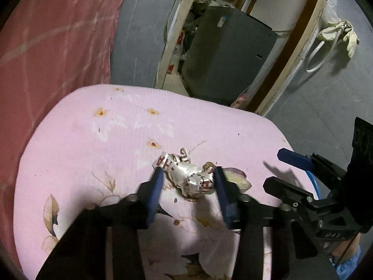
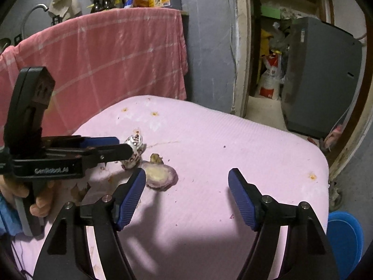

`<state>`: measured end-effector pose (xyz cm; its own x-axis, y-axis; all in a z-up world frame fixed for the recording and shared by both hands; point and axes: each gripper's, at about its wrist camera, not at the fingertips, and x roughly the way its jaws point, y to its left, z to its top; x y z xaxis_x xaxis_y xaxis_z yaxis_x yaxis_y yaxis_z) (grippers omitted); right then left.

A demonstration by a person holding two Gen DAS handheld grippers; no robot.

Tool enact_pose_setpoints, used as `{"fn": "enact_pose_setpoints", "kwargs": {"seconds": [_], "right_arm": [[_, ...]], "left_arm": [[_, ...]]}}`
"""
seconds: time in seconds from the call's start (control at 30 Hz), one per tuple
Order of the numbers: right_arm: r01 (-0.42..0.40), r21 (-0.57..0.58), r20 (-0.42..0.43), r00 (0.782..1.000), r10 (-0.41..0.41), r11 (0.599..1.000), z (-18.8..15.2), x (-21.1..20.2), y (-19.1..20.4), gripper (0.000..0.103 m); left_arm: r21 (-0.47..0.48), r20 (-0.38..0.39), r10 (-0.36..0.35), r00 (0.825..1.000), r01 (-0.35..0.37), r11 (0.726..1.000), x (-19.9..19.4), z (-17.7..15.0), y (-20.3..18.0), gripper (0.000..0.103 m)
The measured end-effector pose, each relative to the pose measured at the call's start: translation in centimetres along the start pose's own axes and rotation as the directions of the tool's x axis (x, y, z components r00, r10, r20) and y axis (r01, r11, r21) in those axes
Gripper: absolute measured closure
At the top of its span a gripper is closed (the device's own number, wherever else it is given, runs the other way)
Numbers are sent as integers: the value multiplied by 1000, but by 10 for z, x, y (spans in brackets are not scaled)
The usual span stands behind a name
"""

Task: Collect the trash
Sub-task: 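Grasp the silver foil with the left tool while the right tool grasps a brown shell, then lift the foil and shell and carry both over the blue bucket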

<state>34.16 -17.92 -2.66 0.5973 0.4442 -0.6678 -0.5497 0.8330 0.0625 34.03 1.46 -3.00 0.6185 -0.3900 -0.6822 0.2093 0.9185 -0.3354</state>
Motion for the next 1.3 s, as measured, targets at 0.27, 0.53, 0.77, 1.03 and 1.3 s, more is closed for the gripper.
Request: {"fn": "enact_pose_setpoints", "kwargs": {"seconds": [0.27,0.53,0.77,1.03,1.3], "right_arm": [[-40,-22,-58,998,39,999,0,11,4,30],[-94,-59,-143,986,85,994,3,29,17,31],[-121,-70,-181,978,107,990,8,45,26,61],[-87,-21,-150,985,83,996,10,39,15,71],[-16,-39,-79,997,13,999,11,25,14,72]], "left_arm": [[-29,-1,-8,1000,8,1000,-10,-3,4,89],[-63,1,-21,1000,21,998,-16,-5,13,91],[-71,-3,-32,999,31,997,-17,-8,15,93],[-49,5,-14,1000,15,999,-18,-11,10,94],[-31,28,5,1000,-5,1000,-21,-16,5,96]]}}
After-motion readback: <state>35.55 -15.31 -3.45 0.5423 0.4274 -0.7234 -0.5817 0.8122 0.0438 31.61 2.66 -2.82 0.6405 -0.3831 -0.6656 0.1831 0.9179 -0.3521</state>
